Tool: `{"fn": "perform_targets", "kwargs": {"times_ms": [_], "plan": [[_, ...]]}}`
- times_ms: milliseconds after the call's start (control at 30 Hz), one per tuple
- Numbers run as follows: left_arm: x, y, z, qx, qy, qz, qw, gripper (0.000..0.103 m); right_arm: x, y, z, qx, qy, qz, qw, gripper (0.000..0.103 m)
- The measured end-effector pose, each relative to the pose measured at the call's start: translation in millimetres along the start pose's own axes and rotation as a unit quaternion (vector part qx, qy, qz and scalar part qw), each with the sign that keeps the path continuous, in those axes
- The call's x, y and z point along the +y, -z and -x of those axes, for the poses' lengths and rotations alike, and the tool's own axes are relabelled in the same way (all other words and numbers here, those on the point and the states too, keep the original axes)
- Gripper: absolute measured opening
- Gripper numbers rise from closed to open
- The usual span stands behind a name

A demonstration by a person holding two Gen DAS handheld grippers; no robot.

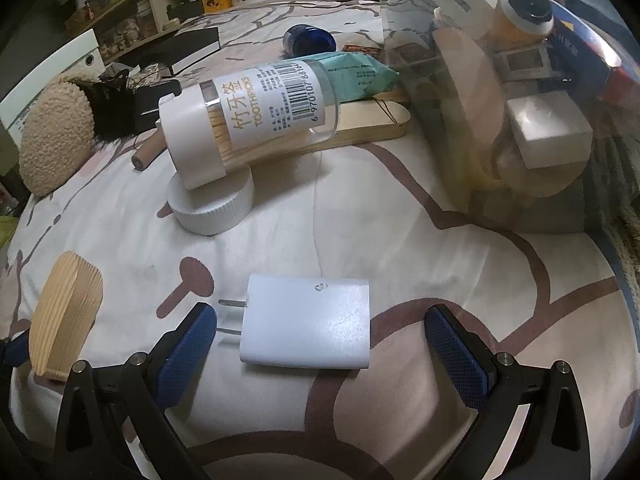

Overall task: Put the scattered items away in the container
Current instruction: 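Open both grippers wider and reposition around the paddle and the charger, then close the left gripper on the wooden paddle while the right gripper closes on the charger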

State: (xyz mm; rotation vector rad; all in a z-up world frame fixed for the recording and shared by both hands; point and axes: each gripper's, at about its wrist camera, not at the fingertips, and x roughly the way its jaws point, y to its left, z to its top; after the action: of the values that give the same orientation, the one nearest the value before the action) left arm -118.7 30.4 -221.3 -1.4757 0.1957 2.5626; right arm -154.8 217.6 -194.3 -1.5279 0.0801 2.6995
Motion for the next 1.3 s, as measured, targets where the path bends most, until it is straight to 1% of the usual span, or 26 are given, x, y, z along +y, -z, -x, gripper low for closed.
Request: {"fn": "perform_targets", "kwargs": {"times_ms": [67, 200, 300, 367, 533, 633, 667, 700, 767, 800, 833, 900, 1100, 1167, 1200, 1300], "plan": [[2, -3, 0, 0.002, 0.005, 0.002, 1.0000, 0.103, -1, 1, 1, 0.001, -0.003, 0.001, 1.000, 0.103], [15, -11, 4, -0.023, 0.029, 0.050, 0.9980, 0.101, -1, 1, 1, -0.001, -0.003, 0.002, 1.000, 0.103], [19, -15, 5, -0.038, 0.026, 0.052, 0.9976, 0.091, 0, 0, 1, -0.003, -0.005, 0.001, 1.000, 0.103], [19, -17, 5, -0.041, 0.028, 0.048, 0.9976, 0.088, 1, -1, 0, -0.004, -0.006, 0.000, 1.000, 0.103], [25, -20, 7, -0.048, 0.034, 0.057, 0.9966, 0.068, 2, -2, 1, -0.006, -0.005, -0.005, 1.000, 0.103], [25, -20, 8, -0.050, 0.042, 0.057, 0.9962, 0.063, 4, -1, 3, -0.013, -0.007, -0.003, 1.000, 0.103], [24, -20, 8, -0.051, 0.043, 0.053, 0.9963, 0.061, 4, -1, 4, -0.016, -0.008, -0.002, 1.000, 0.103], [21, -21, 9, -0.052, 0.043, 0.048, 0.9965, 0.056, 4, 0, 5, -0.020, -0.010, 0.000, 1.000, 0.099], [18, -20, 10, -0.053, 0.038, 0.039, 0.9971, 0.056, 6, 1, 9, -0.030, -0.013, 0.004, 0.999, 0.091], [18, -20, 10, -0.053, 0.037, 0.036, 0.9973, 0.056, 7, 1, 11, -0.034, -0.014, 0.007, 0.999, 0.084], [18, -20, 10, -0.052, 0.037, 0.036, 0.9973, 0.056, 9, 1, 13, -0.038, -0.015, 0.011, 0.999, 0.080], [18, -20, 10, -0.051, 0.038, 0.037, 0.9973, 0.056, 10, 2, 15, -0.040, -0.021, 0.014, 0.999, 0.077], [16, -19, 9, -0.049, 0.033, 0.034, 0.9977, 0.056, 12, 2, 15, -0.037, -0.036, 0.010, 0.999, 0.077], [17, -19, 8, -0.048, 0.034, 0.035, 0.9977, 0.056, 9, 2, 16, -0.037, -0.036, 0.005, 0.999, 0.070], [17, -19, 8, -0.047, 0.035, 0.037, 0.9976, 0.056, 8, 3, 16, -0.036, -0.033, 0.004, 0.999, 0.064], [19, -18, 8, -0.046, 0.038, 0.043, 0.9973, 0.055, 7, 5, 17, -0.039, -0.034, 0.006, 0.999, 0.064]]}}
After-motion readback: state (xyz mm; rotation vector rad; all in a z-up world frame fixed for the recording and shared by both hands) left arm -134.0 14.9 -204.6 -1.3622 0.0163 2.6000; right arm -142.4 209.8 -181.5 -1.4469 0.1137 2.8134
